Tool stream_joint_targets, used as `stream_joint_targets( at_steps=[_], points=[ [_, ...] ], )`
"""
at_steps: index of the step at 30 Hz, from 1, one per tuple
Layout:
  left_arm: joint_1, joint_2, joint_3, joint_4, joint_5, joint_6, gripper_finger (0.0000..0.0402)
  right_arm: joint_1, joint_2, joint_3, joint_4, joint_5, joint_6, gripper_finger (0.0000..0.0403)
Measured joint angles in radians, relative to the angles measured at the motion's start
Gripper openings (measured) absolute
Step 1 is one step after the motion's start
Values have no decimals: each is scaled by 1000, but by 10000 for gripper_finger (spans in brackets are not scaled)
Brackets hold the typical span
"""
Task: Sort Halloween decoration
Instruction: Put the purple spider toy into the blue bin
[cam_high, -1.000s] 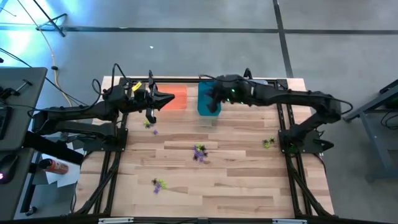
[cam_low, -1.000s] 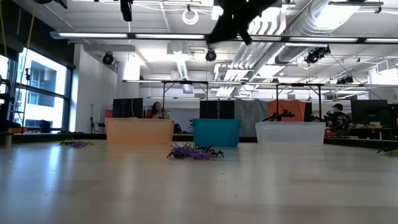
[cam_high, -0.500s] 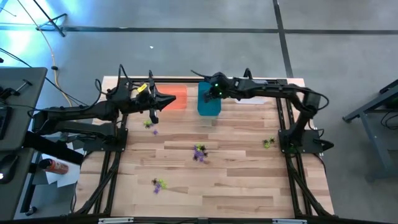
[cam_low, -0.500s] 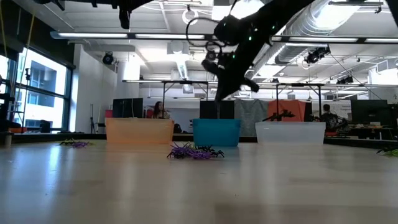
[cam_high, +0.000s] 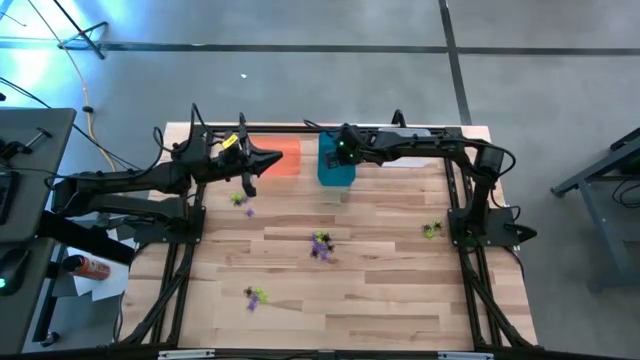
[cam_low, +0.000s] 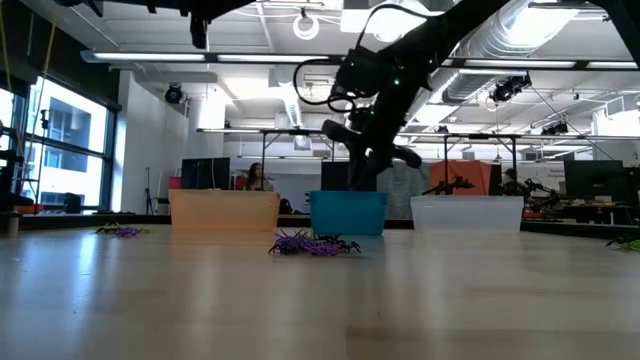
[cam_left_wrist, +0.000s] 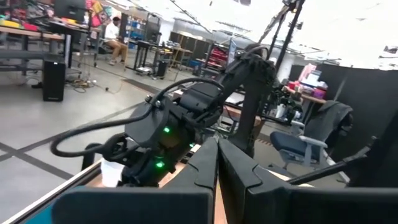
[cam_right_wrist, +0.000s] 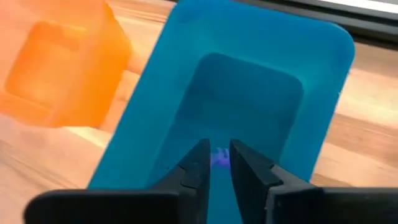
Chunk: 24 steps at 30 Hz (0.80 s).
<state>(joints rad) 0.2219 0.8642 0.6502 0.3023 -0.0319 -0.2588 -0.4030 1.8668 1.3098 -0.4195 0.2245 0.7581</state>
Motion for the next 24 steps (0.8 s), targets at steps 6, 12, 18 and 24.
stream_joint_targets(
  at_steps=[6, 12, 18, 24],
  points=[
    [0, 0, 0, 0, -36, 0, 0, 6, 5, 0, -10, 0, 28, 101],
    [0, 0, 0, 0, -37, 0, 0, 5, -46, 0, -8, 10, -34, 141],
    [0, 0, 0, 0, -36, 0, 0, 6, -205, 0, -18, 35, -230, 169],
    [0, 0, 0, 0, -36, 0, 1, 45, -385, 0, -44, 28, -423, 172]
  ],
)
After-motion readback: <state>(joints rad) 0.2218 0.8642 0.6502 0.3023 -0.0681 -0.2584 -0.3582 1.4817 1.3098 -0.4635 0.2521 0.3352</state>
